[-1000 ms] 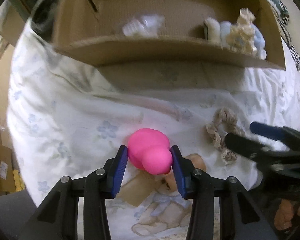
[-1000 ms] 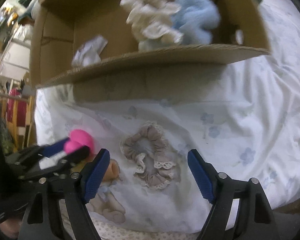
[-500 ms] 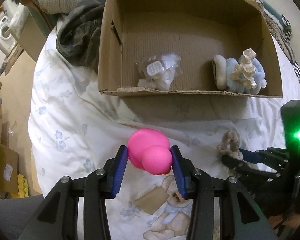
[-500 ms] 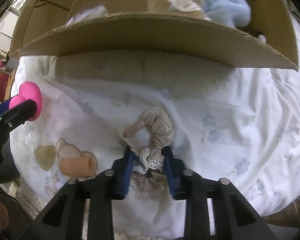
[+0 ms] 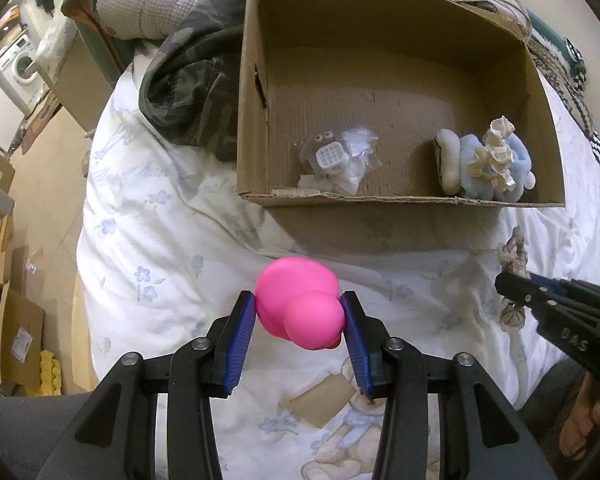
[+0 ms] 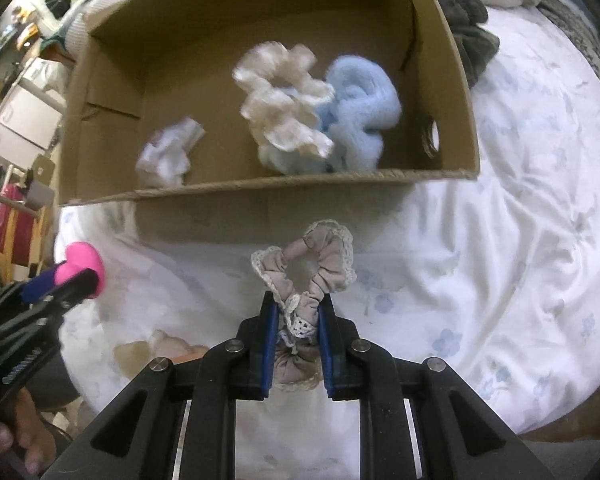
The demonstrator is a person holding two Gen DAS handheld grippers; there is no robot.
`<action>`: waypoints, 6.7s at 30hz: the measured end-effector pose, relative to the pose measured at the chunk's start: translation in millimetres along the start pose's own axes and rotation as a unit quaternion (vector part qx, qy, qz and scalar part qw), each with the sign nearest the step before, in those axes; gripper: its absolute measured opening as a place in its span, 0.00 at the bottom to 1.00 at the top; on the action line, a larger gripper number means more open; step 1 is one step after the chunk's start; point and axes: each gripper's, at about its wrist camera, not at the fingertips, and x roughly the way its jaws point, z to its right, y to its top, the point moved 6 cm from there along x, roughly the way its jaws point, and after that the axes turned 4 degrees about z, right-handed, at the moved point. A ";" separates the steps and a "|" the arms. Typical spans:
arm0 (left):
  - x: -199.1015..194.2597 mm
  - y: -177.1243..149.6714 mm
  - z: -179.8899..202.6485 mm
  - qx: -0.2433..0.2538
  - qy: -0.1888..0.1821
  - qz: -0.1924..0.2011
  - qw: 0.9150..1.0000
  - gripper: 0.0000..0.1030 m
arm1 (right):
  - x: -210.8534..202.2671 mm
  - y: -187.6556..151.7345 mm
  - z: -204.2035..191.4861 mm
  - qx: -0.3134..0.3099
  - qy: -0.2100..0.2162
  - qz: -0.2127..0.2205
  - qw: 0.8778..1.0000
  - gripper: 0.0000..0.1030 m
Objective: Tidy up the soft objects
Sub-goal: 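Carry the pink duck and beige scrunchie over the box with both grippers, then lower the duck and scrunchie into the box and open both grippers, then withdraw both grippers from the box toward the beige items on the sheet, then grasp the beige flat piece with the left gripper while the right grasps the peach roll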
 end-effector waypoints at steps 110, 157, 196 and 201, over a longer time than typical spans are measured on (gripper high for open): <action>-9.7 95.2 27.9 0.014 -0.032 0.076 0.996 0.67 | -46.1 95.5 13.1 0.074 0.141 0.127 0.979 0.75; -30.3 -18.9 -4.0 0.020 -0.028 0.012 0.999 0.67 | -56.4 7.0 -4.2 0.052 0.118 0.060 0.990 0.75; -16.3 -15.9 -12.4 -0.036 -0.037 -0.029 0.998 0.07 | 38.7 -45.8 -58.8 -0.015 0.127 -0.142 0.982 0.49; -14.4 -15.3 -14.8 -0.033 -0.038 -0.029 0.998 0.08 | 45.0 -48.9 -65.0 -0.045 0.111 -0.147 0.982 0.36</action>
